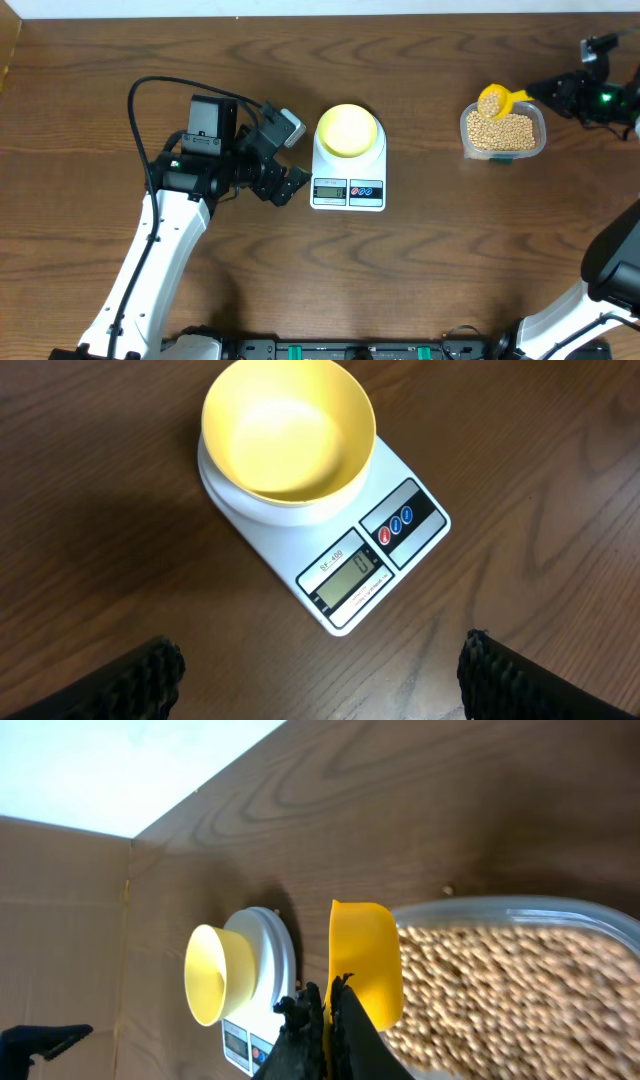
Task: Scoop item into bowl and weigh 50g on scale
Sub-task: 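Drag the scoop through the soybeans and lift it out full, then carry the filled scoop left over the yellow bowl on the scale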
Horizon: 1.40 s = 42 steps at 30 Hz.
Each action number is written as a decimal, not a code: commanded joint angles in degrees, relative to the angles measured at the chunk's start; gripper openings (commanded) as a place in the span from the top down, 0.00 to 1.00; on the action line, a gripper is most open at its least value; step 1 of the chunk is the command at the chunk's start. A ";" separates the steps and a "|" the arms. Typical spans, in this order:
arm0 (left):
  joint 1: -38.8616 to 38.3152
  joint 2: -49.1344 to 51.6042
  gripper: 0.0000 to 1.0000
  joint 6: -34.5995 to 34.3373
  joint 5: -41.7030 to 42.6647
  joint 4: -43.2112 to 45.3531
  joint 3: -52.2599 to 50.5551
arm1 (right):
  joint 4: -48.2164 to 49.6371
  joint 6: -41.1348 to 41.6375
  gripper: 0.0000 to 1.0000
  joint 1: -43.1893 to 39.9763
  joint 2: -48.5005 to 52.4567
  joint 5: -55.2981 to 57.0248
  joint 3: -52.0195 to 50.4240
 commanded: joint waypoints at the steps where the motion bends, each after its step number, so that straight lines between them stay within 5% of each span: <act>1: 0.09 -0.63 0.10 0.96 1.09 -0.04 0.52 | 2.43 4.83 0.98 2.78 0.11 -2.21 -0.35; 18: 0.09 -0.63 0.10 0.96 1.09 -0.04 0.52 | 19.32 18.62 0.99 18.05 0.11 -2.38 -0.35; 34: 0.09 -0.63 0.10 0.96 1.09 -0.04 0.52 | 19.93 18.91 0.99 26.45 0.11 -4.76 -0.37; 42: 0.09 -0.63 0.10 0.96 1.09 -0.04 0.52 | 18.16 10.03 0.99 29.03 0.11 -7.56 -0.37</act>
